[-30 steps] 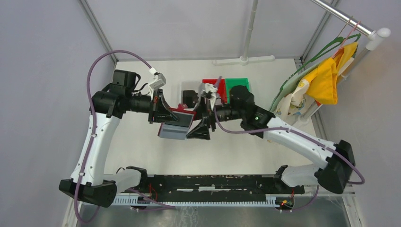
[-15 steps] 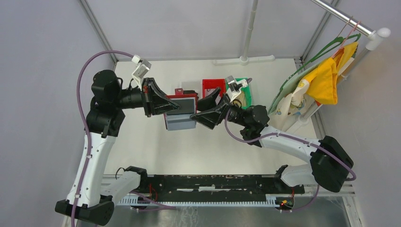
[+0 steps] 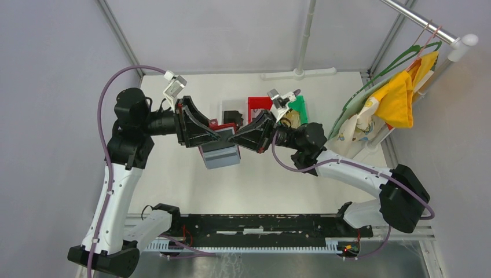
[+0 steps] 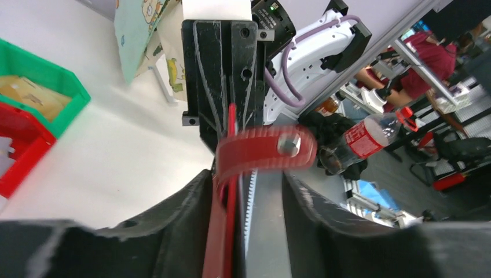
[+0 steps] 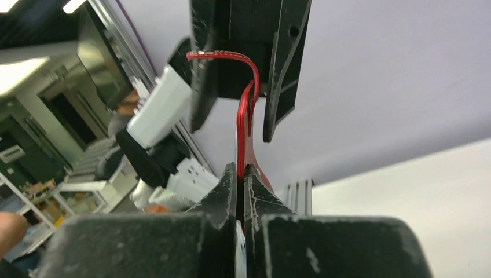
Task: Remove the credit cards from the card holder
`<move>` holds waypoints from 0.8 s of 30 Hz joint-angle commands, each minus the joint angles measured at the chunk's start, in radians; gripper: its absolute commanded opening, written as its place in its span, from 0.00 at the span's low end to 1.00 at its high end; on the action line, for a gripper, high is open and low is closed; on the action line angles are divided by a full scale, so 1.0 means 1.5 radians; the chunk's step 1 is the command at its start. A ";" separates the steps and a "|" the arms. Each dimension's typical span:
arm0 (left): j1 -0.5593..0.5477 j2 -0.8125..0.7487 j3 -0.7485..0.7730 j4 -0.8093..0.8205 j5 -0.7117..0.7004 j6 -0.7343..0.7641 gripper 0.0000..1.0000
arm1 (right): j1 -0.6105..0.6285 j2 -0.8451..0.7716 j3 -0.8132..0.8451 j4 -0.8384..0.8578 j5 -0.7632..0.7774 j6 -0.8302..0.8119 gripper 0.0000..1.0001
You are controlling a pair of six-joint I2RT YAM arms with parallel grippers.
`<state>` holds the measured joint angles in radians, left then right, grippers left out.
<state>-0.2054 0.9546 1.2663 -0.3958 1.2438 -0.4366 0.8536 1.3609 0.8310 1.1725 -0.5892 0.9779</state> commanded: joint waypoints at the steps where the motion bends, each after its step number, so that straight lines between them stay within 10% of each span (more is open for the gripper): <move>1: -0.002 0.005 0.031 -0.055 0.022 0.046 0.59 | 0.004 -0.041 0.086 -0.222 -0.082 -0.118 0.00; 14: -0.001 0.031 0.115 -0.276 -0.036 0.312 0.68 | -0.008 0.022 0.381 -0.813 -0.151 -0.422 0.00; 24: -0.002 0.072 0.175 -0.487 -0.013 0.515 0.41 | -0.007 0.035 0.448 -0.971 -0.186 -0.539 0.00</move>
<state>-0.2054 1.0378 1.4776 -0.9577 1.1896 0.1303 0.8455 1.4002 1.4258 -0.1650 -0.8360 0.2691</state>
